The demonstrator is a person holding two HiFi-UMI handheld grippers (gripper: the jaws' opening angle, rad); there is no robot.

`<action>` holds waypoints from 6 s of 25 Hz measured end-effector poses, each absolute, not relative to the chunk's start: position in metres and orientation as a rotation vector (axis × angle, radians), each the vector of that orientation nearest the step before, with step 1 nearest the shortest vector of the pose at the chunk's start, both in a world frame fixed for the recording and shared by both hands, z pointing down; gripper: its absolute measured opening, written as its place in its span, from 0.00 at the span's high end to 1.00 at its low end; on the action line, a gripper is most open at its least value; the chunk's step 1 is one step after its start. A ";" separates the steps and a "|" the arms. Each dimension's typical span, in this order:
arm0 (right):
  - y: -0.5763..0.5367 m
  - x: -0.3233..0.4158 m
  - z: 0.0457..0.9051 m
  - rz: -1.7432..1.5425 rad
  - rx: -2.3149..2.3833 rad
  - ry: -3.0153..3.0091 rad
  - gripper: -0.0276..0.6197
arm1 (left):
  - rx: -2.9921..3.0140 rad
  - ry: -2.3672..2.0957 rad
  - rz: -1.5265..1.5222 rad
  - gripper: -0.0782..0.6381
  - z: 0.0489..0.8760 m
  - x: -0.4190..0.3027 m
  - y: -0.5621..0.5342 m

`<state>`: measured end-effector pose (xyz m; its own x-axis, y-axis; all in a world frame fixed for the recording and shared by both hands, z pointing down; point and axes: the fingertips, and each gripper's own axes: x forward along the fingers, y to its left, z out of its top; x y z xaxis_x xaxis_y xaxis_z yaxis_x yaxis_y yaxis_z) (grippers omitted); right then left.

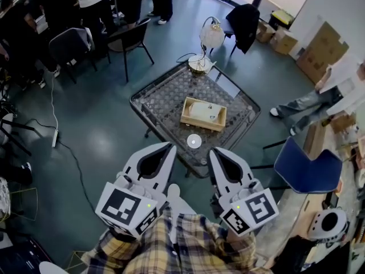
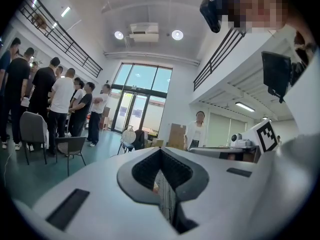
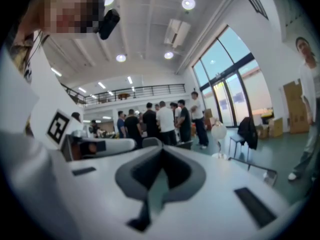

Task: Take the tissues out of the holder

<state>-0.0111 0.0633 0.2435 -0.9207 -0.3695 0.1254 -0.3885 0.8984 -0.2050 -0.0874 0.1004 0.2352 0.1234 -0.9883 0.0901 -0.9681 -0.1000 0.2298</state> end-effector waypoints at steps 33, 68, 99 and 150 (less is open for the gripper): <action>-0.171 -0.096 0.269 0.503 1.125 -2.782 0.94 | 2.367 -1.477 -0.009 0.87 0.263 -0.195 -0.165; -0.211 -0.040 0.337 0.699 1.555 -2.459 0.94 | 2.400 -0.933 0.245 0.87 0.357 -0.129 -0.222; -0.217 -0.043 0.380 0.828 1.387 -2.471 0.94 | 1.900 -0.952 0.629 0.57 0.558 -0.132 -0.205; -0.243 0.000 0.397 1.001 1.427 -2.491 0.94 | 1.517 -0.828 1.028 0.85 0.683 -0.101 -0.208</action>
<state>0.0000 -0.2431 0.3972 -0.5553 -0.7338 0.3914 -0.8005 0.3441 -0.4906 -0.1006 -0.2076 0.6833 0.3858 0.0196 0.9224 -0.9053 -0.1847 0.3825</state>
